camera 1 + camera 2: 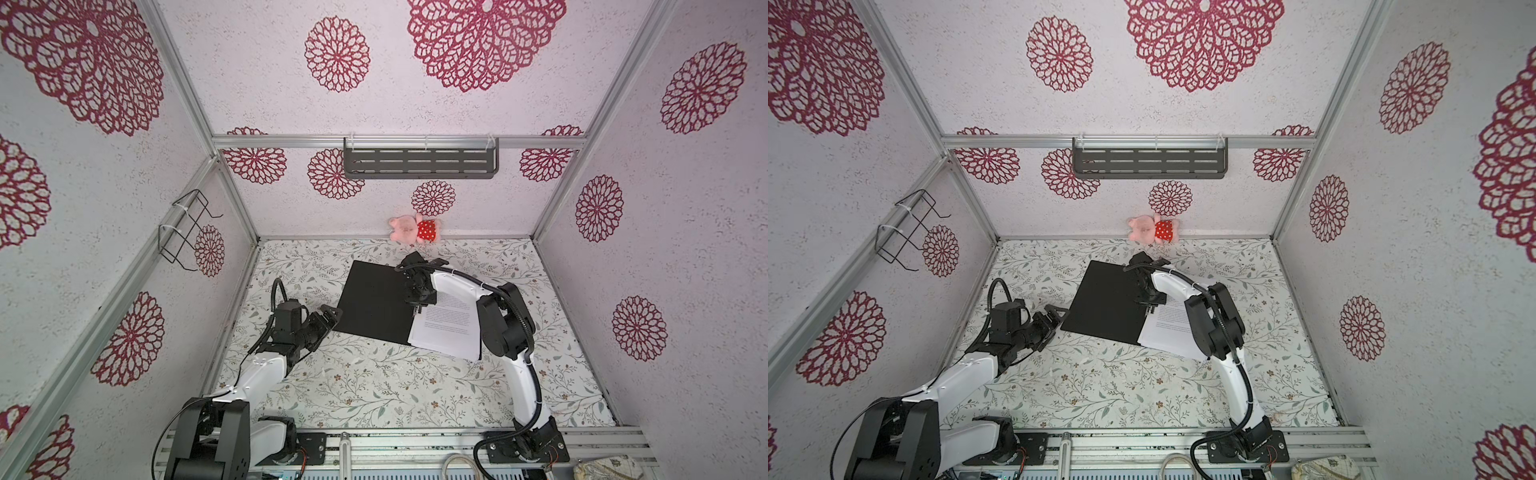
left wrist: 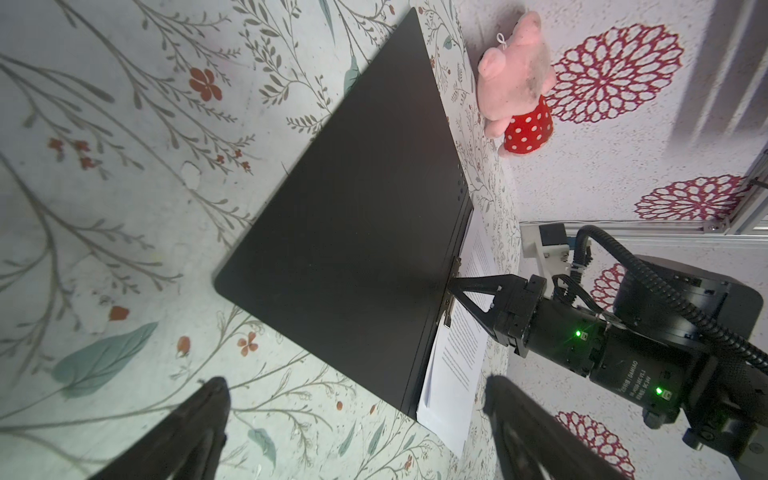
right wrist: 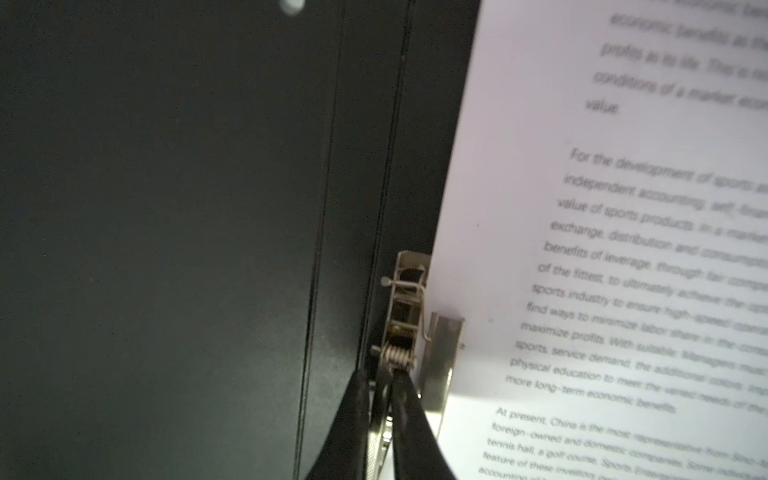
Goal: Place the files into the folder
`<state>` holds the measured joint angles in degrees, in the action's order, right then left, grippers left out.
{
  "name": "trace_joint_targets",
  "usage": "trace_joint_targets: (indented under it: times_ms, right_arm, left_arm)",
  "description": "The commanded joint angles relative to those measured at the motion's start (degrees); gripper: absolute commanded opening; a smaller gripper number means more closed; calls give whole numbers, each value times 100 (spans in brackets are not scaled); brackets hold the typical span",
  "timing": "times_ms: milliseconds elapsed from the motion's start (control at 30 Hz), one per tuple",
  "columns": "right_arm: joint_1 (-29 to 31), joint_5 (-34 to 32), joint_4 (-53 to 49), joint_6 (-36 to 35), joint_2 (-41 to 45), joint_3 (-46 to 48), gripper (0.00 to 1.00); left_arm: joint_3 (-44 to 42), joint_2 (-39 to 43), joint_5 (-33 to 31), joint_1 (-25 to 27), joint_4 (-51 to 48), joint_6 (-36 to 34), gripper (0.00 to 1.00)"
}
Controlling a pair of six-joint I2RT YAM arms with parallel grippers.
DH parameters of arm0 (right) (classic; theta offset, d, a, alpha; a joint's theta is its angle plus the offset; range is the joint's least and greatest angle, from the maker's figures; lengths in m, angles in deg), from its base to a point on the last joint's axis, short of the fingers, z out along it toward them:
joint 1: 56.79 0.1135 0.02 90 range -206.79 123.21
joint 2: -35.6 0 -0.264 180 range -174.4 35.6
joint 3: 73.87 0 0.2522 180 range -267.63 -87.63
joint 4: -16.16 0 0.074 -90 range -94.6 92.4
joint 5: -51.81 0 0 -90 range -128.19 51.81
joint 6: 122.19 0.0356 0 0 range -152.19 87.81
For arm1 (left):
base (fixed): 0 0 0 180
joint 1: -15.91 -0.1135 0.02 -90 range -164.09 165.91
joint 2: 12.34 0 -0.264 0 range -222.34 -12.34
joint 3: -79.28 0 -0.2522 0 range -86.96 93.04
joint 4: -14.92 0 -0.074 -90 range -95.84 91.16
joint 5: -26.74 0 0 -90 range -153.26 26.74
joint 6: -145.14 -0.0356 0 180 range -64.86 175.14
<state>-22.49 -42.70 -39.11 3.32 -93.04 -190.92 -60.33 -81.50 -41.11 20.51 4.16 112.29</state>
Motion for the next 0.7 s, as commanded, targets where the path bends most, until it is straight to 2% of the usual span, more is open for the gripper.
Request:
trace_joint_targets:
  times_ms: [0, 133, 200, 333, 667]
  right_arm:
    - [33, 8, -193, 17, -175, -3, 11]
    - [8, 193, -75, 3, 70, 1, 2]
    - [-41, 386, 6, -1, 267, 25, 0]
    - [-293, 1173, 382, 109, 665, 281, 0]
    - [-674, 2430, 1300, 618, 1425, 950, 0]
  left_arm:
    - [44, 142, -175, -35, -116, -129, 99]
    - [-13, 231, -205, -117, -155, -122, 99]
    - [-178, 349, -28, -401, -23, 23, 99]
    - [-619, 594, 463, -946, 533, 451, 99]
    - [-958, 605, 782, -959, 968, 628, 99]
